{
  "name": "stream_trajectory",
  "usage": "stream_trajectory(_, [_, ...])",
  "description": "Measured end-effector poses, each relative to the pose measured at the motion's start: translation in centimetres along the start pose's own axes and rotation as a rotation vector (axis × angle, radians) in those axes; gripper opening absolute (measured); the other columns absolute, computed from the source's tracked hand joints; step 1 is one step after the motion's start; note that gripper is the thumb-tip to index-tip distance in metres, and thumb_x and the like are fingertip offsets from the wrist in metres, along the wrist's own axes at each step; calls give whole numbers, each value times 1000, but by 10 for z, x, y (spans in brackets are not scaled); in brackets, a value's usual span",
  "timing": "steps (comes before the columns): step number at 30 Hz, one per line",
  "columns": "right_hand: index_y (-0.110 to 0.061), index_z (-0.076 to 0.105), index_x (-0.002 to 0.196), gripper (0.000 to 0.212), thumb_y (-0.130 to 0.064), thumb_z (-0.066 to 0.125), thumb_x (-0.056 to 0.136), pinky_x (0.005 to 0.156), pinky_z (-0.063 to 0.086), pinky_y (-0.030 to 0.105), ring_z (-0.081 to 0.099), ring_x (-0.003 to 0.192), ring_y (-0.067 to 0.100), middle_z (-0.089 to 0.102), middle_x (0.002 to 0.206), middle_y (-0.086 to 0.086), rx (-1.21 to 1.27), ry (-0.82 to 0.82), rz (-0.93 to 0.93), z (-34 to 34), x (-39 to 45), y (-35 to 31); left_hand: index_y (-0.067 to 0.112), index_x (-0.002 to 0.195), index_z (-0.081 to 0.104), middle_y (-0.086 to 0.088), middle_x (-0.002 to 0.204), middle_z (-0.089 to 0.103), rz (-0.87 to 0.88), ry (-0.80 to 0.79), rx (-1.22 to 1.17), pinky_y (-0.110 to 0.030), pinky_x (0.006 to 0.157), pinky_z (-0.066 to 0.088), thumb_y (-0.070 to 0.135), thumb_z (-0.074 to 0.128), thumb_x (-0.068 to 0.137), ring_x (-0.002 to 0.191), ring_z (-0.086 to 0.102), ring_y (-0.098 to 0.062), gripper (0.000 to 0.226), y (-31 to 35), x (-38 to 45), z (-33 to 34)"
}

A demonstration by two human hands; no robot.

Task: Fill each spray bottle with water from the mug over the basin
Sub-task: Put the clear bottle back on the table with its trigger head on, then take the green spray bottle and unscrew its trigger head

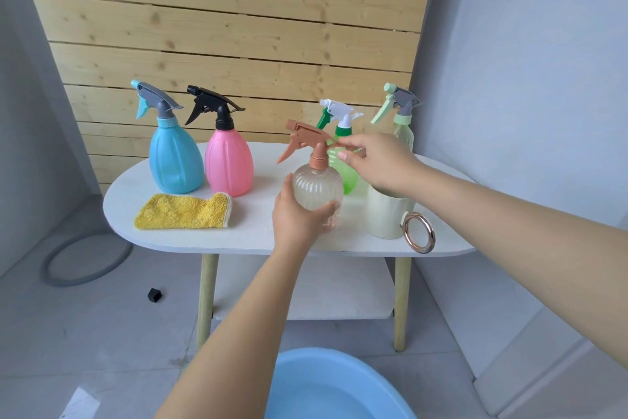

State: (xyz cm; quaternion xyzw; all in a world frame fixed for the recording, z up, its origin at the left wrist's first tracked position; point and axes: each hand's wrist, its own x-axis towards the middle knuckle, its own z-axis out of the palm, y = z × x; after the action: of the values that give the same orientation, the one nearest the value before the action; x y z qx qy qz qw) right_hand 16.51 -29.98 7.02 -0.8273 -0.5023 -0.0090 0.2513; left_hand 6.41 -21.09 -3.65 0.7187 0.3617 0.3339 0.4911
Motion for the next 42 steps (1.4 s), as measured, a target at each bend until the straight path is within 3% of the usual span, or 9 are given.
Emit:
stream_trajectory(3, [-9, 47, 137, 41, -27, 42, 100, 100, 40, 33, 55, 116, 28, 58, 129, 13, 91, -92, 39, 19, -4, 2, 21, 151, 16, -4, 149, 37, -22, 3, 37, -36, 95, 48, 34, 79, 74, 128, 44, -23, 100, -2, 13, -17])
stream_trajectory(6, [-2, 48, 129, 43, -32, 35, 102, 100, 43, 47, 58, 113, 36, 54, 130, 23, 330, -188, 224, 42, 3, 2, 18, 152, 12, -10, 148, 33, -55, -45, -15, -13, 45, 49, 20, 76, 80, 103, 45, -17, 96, -2, 27, -28])
stream_trajectory(8, [-12, 44, 137, 47, -40, 32, 101, 102, 44, 40, 57, 116, 30, 52, 135, 15, 524, -244, 356, 57, 9, 2, 19, 152, 9, -14, 147, 32, -73, -45, 53, -6, 39, 42, 22, 74, 82, 107, 45, -20, 96, -2, 36, -30])
stream_trajectory(14, [-9, 24, 149, 64, -50, 24, 99, 89, 43, 28, 42, 133, 21, 33, 152, 5, 917, -265, 471, 84, 30, -7, 28, 151, 5, -21, 137, 37, -167, 25, 324, -44, 95, 44, 55, 70, 77, 124, 42, -39, 102, -3, 66, -27])
stream_trajectory(26, [-19, 27, 149, 65, -58, 24, 96, 91, 42, 31, 40, 133, 21, 29, 153, 0, 1073, -226, 500, 105, 51, -4, 23, 152, 6, -19, 141, 40, -177, 35, 314, -45, 94, 44, 48, 65, 84, 126, 43, -37, 94, -8, 90, -19])
stream_trajectory(30, [-16, 41, 141, 55, -50, 27, 100, 106, 39, 41, 58, 96, 16, 50, 137, 6, 953, -81, 448, 94, 45, 2, 8, 133, 36, -14, 130, 45, -122, 159, 266, -42, 88, 47, 40, 65, 86, 113, 51, -34, 64, -3, 73, -18])
stream_trajectory(34, [-17, 48, 131, 47, -45, 27, 100, 103, 41, 45, 59, 108, 28, 59, 122, 12, 819, 88, 390, 70, 40, 7, 10, 115, 51, -8, 118, 50, 140, 246, 307, -34, 81, 44, 25, 53, 93, 100, 55, -26, 26, 14, 66, -15])
stream_trajectory(39, [-12, 50, 127, 47, -44, 27, 101, 102, 40, 41, 58, 111, 30, 60, 121, 13, 802, 125, 425, 48, 40, 15, 8, 136, 45, -13, 154, 27, 308, 44, 379, -36, 107, 34, 10, 40, 99, 138, 35, -26, 38, 53, 78, 4])
stream_trajectory(42, [-12, 52, 122, 45, -42, 27, 101, 101, 43, 44, 58, 111, 28, 60, 120, 13, 808, 134, 429, 48, 42, 18, 7, 137, 41, -15, 151, 30, 228, 15, 373, -23, 98, 35, 7, 36, 98, 134, 41, -26, 40, 60, 92, 15])
